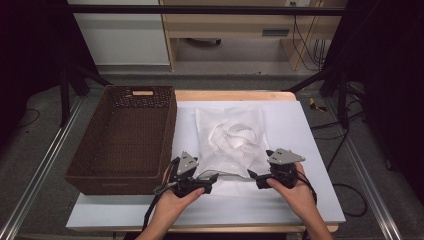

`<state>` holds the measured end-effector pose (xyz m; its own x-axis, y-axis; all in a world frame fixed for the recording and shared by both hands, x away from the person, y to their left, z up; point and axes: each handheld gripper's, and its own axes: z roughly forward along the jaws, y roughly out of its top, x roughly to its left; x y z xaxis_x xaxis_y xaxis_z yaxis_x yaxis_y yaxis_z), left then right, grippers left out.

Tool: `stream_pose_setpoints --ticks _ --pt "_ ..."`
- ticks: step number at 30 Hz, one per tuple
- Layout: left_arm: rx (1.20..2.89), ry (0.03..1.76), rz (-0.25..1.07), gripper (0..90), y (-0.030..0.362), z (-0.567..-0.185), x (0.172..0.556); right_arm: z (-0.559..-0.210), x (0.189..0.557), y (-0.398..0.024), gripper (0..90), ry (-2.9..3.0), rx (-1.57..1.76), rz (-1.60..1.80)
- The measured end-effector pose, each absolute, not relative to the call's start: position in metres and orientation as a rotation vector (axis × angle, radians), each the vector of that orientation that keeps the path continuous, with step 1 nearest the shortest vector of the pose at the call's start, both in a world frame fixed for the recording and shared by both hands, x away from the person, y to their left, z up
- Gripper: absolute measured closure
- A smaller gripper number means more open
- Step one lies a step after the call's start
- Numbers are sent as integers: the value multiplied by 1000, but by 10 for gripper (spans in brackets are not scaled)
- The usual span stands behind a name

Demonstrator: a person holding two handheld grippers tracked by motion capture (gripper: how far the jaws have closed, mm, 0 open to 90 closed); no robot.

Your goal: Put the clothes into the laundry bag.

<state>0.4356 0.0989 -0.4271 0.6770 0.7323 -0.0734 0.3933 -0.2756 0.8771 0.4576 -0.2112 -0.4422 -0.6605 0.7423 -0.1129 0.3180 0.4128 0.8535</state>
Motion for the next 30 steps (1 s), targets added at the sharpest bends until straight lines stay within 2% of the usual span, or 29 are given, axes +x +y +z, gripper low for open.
stream_pose_setpoints --ticks 22,30 --pt "1832 877 463 98 121 -391 434 -435 465 -264 72 1889 1185 1189" --pt "1816 928 480 98 140 -379 435 -434 466 -278 72 1826 1244 1190"
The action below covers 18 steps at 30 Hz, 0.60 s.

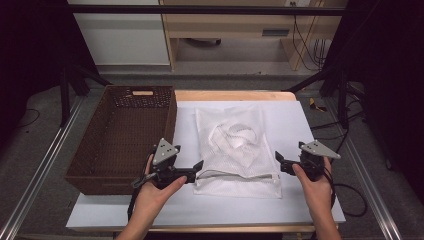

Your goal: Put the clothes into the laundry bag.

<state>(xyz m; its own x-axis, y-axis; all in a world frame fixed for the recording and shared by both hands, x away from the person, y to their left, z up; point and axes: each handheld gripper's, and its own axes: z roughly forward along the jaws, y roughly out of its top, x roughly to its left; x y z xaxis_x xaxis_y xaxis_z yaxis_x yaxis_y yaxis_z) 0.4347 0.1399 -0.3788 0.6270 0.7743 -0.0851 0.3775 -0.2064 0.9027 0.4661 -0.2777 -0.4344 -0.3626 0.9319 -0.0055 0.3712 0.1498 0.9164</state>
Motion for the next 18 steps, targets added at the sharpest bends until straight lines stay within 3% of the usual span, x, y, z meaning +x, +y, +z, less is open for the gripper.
stream_pose_setpoints --ticks 18 --pt "1766 1021 536 88 194 -356 443 -437 468 -301 69 1776 1301 1172"
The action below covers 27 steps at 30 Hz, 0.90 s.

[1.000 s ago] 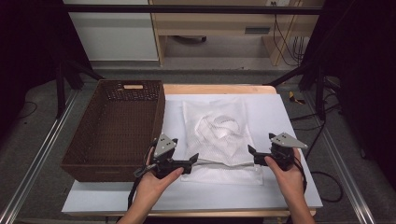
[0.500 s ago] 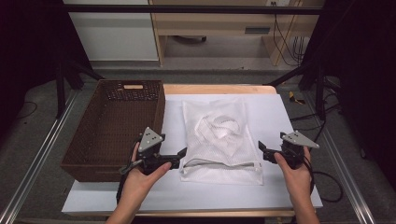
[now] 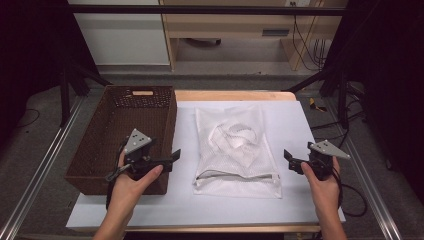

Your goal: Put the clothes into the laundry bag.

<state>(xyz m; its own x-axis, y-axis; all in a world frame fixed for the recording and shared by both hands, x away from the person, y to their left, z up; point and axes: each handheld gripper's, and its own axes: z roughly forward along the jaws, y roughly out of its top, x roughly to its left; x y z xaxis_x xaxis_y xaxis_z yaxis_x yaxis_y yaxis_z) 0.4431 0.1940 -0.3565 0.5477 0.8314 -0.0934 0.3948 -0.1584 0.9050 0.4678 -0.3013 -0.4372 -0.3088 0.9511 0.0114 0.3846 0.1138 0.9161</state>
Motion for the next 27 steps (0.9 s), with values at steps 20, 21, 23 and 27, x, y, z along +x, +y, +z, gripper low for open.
stream_pose_setpoints --ticks 20,21,23,27 --pt "1740 1106 632 49 247 -351 452 -443 471 -309 58 1780 1343 1145" --pt "1742 1112 638 49 250 -352 452 -443 471 -309 58 1782 1347 1143" --pt "1746 1127 651 49 256 -353 454 -444 471 -310 58 1801 1360 1130" --pt "1750 1155 680 49 270 -354 456 -450 474 -312 63 1843 1410 1078"
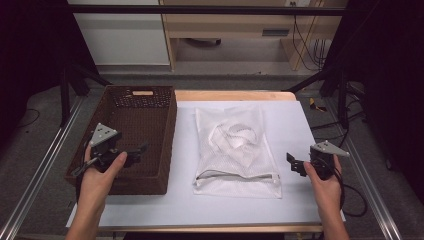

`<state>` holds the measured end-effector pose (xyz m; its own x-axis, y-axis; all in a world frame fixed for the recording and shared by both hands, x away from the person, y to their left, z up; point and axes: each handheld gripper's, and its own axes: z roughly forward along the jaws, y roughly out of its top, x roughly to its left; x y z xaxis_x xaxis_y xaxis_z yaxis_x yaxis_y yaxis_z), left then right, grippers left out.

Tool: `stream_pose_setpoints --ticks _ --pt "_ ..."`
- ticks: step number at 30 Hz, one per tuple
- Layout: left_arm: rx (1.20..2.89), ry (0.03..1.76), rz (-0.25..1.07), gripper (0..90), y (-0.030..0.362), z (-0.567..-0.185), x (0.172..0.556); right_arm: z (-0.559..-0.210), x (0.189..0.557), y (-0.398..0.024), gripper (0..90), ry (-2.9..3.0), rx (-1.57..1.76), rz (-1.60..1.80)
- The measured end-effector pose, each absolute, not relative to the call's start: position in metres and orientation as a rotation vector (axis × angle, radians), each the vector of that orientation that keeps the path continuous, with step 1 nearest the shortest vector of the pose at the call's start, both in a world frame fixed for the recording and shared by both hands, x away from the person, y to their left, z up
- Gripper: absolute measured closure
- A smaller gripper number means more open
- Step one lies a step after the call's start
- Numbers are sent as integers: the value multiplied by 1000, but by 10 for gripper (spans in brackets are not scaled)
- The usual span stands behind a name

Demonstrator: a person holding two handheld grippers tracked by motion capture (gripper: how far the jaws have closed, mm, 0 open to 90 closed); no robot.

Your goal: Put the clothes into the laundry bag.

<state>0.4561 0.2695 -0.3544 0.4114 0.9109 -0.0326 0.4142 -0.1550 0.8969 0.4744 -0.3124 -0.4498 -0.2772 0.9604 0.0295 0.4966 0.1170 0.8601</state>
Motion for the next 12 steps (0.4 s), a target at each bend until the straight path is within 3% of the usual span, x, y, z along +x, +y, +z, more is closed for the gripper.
stream_pose_setpoints --ticks 12 --pt "1806 1203 737 50 279 -363 461 -466 480 -315 90 1913 1481 955"
